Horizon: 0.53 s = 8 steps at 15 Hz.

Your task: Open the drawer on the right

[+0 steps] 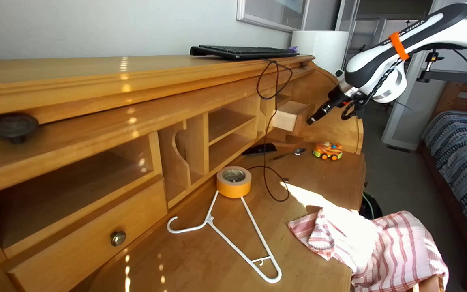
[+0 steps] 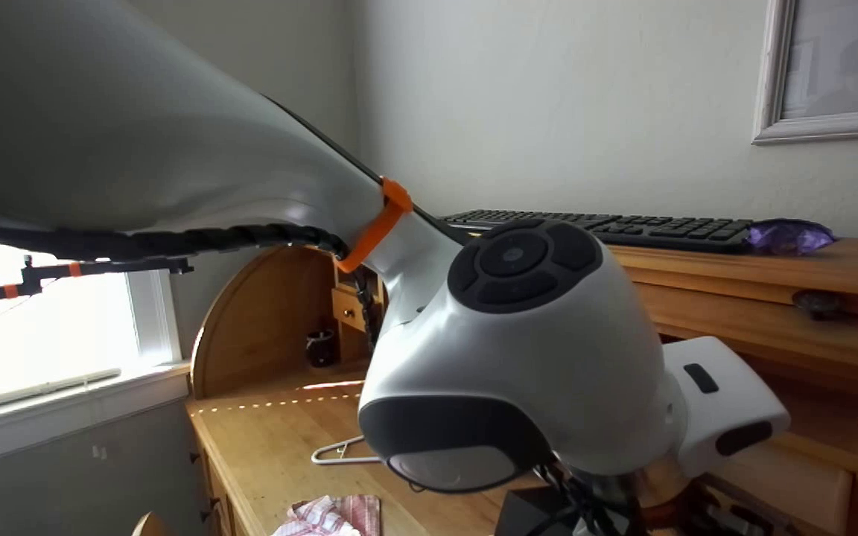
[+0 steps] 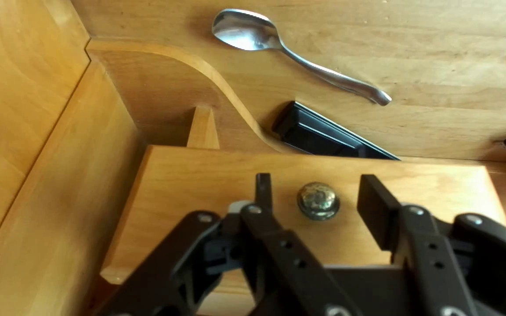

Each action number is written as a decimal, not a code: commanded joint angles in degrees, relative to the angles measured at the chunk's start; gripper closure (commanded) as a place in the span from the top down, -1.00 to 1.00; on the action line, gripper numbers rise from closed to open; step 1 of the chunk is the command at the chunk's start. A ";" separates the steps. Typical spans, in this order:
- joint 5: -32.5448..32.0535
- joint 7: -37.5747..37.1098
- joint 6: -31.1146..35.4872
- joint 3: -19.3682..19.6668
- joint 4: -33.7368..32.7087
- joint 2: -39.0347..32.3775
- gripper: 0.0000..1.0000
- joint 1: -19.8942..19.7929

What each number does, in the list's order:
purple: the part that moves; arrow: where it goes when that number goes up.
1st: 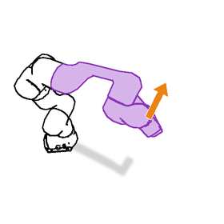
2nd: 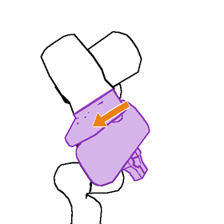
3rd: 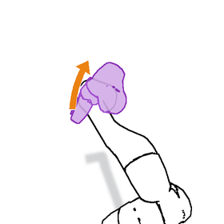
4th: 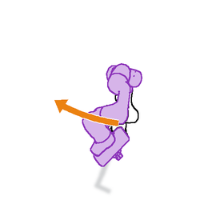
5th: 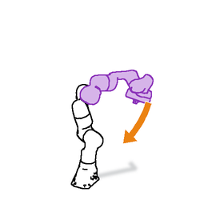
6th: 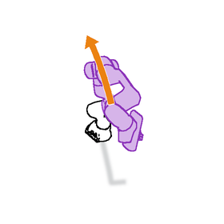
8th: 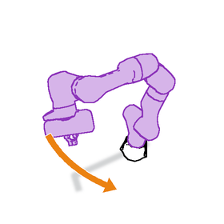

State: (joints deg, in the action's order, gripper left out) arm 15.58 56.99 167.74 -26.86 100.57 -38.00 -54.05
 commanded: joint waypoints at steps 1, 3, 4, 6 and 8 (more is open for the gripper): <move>-0.20 -0.66 3.80 0.52 2.74 0.95 0.76 0.80; -1.49 -4.01 5.54 3.50 5.28 3.65 0.98 3.18; -2.58 -5.29 7.13 5.25 6.87 5.13 1.00 4.47; -5.32 -11.99 11.29 13.76 11.33 9.77 1.00 10.74; -8.49 -18.44 12.22 22.24 16.99 14.96 1.00 16.15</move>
State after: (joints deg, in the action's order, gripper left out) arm 11.86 48.46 177.72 -15.82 107.55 -32.15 -45.36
